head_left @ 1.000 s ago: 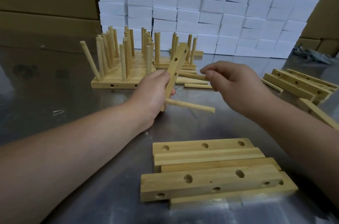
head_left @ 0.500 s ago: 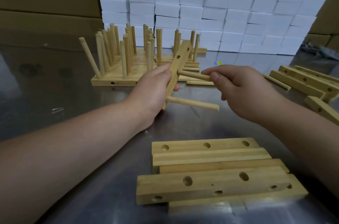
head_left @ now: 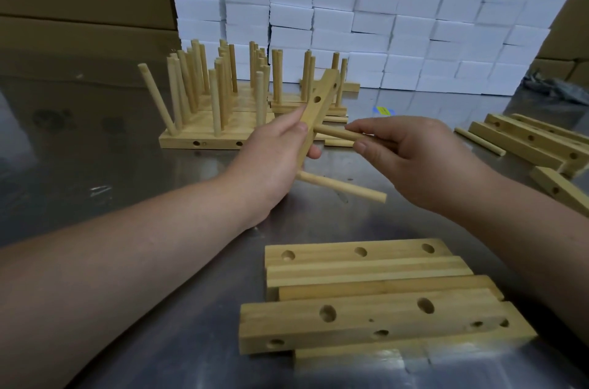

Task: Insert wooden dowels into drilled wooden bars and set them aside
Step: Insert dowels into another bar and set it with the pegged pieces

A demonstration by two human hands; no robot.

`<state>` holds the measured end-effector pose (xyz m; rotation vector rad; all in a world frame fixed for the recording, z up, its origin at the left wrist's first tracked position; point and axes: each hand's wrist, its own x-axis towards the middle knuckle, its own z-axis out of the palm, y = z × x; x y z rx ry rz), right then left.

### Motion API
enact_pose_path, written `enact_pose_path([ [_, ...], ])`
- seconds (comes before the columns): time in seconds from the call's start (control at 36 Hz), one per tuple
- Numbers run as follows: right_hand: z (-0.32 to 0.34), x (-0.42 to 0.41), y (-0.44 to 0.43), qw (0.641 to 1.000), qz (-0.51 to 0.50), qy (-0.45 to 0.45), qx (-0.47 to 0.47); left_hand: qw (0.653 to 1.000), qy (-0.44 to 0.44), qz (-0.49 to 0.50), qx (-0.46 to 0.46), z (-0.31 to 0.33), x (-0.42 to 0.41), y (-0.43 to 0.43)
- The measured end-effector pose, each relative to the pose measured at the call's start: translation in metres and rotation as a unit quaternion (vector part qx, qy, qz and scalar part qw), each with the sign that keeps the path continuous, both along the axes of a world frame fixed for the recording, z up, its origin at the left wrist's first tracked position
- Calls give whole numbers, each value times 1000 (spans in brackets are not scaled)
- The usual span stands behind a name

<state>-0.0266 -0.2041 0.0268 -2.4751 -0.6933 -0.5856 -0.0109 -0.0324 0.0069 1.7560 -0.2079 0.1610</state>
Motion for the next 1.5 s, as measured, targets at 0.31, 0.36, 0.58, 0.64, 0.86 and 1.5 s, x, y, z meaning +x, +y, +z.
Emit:
enact_pose_path([
  [0.31,7,0,4,974,-24,-167,-150,1000,5,-1,-10,2,-2,-2],
  [0.36,9,-1,4,973,-23,-170,-156,1000,-1,-4,-8,2,-3,-2],
  [0.58,6,3,4,971,-21,-166,-174,1000,-28,-10,-4,3,-5,-4],
  [0.64,6,3,5,973,-23,-159,-166,999,-34,-11,-12,3,-6,-5],
  [0.86,2,2,7,989,-24,-88,-118,999,-46,-17,10,2,-7,-3],
  [1.5,6,29,4,911,12,263,319,997,-5,67,-38,2,7,-4],
])
